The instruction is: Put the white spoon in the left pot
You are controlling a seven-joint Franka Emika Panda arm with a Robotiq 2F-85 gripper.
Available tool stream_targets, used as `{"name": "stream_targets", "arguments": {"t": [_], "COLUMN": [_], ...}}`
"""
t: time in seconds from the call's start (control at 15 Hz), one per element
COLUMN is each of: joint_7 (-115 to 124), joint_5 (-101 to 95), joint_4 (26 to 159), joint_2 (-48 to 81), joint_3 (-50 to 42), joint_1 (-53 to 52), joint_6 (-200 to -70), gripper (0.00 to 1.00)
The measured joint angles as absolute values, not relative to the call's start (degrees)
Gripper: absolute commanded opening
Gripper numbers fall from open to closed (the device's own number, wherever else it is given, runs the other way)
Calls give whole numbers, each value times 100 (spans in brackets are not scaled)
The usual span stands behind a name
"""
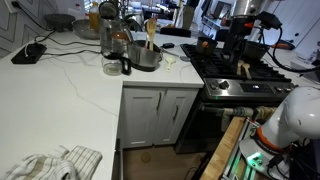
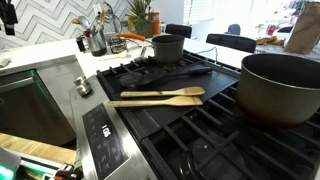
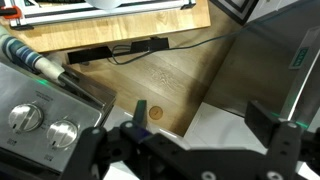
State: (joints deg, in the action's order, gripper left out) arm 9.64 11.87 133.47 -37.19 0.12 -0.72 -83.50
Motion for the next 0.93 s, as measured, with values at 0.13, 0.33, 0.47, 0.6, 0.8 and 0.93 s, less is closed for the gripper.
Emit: {"name": "stream_targets", "arguments": {"t": [0.13, 0.33, 0.47, 0.6, 0.8, 0.93], "joint_7": [984, 1280, 1650, 2089, 2888, 3495], "joint_5": [1309, 1534, 1630, 1622, 1416, 1067], "joint_4": [13324, 13211, 13144, 13109, 13090, 13087], "joint_2": [-3631, -3197, -2806, -2426, -1931, -1637], "joint_3": [12, 20, 62, 189, 414, 545], "joint_1": [-23, 146, 239, 312, 378, 415], "joint_6": [-8383, -8859, -9421, -10236, -11325, -11939], "gripper": [100, 100, 100, 100, 100, 100]}}
